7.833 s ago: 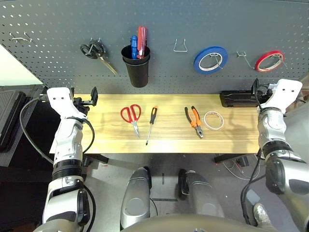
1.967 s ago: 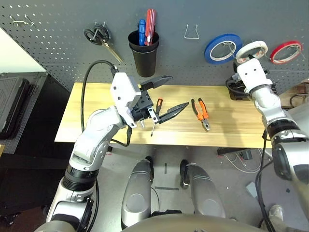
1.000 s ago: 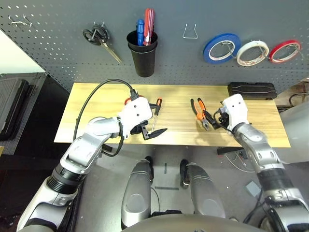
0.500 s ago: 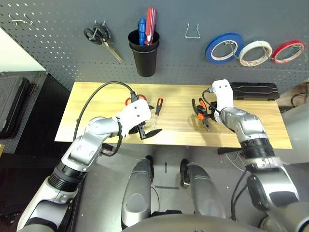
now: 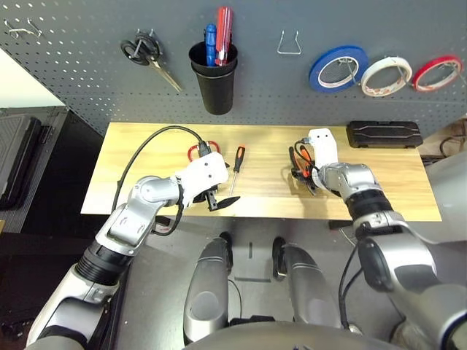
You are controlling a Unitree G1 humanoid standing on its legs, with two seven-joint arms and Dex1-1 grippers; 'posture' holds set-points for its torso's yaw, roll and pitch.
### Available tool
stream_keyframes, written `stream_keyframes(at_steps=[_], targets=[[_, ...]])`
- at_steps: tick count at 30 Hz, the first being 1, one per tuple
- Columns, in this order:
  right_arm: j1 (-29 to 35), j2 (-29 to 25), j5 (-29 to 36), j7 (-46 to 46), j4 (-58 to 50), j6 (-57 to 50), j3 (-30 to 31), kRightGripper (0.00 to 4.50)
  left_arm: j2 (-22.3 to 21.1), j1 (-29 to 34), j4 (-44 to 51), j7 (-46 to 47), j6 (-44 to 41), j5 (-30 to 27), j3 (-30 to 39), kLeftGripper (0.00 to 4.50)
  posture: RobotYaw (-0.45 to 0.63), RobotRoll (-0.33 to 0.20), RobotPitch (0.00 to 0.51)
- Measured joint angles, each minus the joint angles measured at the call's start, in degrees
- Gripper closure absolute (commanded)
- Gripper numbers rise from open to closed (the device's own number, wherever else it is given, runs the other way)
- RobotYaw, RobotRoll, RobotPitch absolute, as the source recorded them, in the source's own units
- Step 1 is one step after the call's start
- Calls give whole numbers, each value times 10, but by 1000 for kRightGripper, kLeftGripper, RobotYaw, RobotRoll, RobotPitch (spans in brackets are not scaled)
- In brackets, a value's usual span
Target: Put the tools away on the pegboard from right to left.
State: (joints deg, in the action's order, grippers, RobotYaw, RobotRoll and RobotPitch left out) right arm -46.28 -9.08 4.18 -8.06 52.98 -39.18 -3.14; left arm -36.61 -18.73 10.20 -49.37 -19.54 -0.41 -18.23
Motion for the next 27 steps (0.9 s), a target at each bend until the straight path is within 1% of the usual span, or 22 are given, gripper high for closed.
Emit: stream_keyframes(at_steps=[7, 8, 10, 13, 14, 19, 22, 24, 25, 27], targets=[[-31, 3, -14, 6, 82, 62, 0, 37, 0, 0, 0, 0, 0, 10, -1, 0, 226, 0, 316], [-34, 3, -16, 7, 91, 69, 0, 191, 0, 0, 0, 0, 0, 12, -2, 0, 227, 0, 317], [-41, 5, -17, 10, 105, 77, 0, 670, 0, 0, 0, 0, -1, 16, -3, 0, 229, 0, 316], [-47, 6, -21, 10, 114, 83, 0, 1703, 1, -1, -1, 0, -1, 20, -4, 0, 230, 0, 315], [-49, 5, -22, 10, 117, 84, 0, 1818, 2, -1, -1, 0, -1, 22, -4, 0, 230, 0, 315], [-48, 2, -23, 6, 114, 85, 1, 1819, 7, -2, -1, 1, -1, 25, -4, 0, 225, 0, 307], [-34, -8, -34, -14, 88, 85, 18, 1819, 18, -2, -1, 4, 4, 23, 2, 0, 220, 0, 303], [1, -26, -60, -40, 30, 95, 58, 1819, 30, -2, -1, 9, 9, 11, 18, 0, 217, 0, 299], [15, -36, -70, -51, 7, 100, 73, 1819, 35, -2, -1, 11, 10, 3, 26, 0, 213, 0, 295], [55, -61, -83, -76, -71, 102, 93, 1819, 50, -2, 6, 16, 13, -22, 51, 0, 210, 0, 292]])
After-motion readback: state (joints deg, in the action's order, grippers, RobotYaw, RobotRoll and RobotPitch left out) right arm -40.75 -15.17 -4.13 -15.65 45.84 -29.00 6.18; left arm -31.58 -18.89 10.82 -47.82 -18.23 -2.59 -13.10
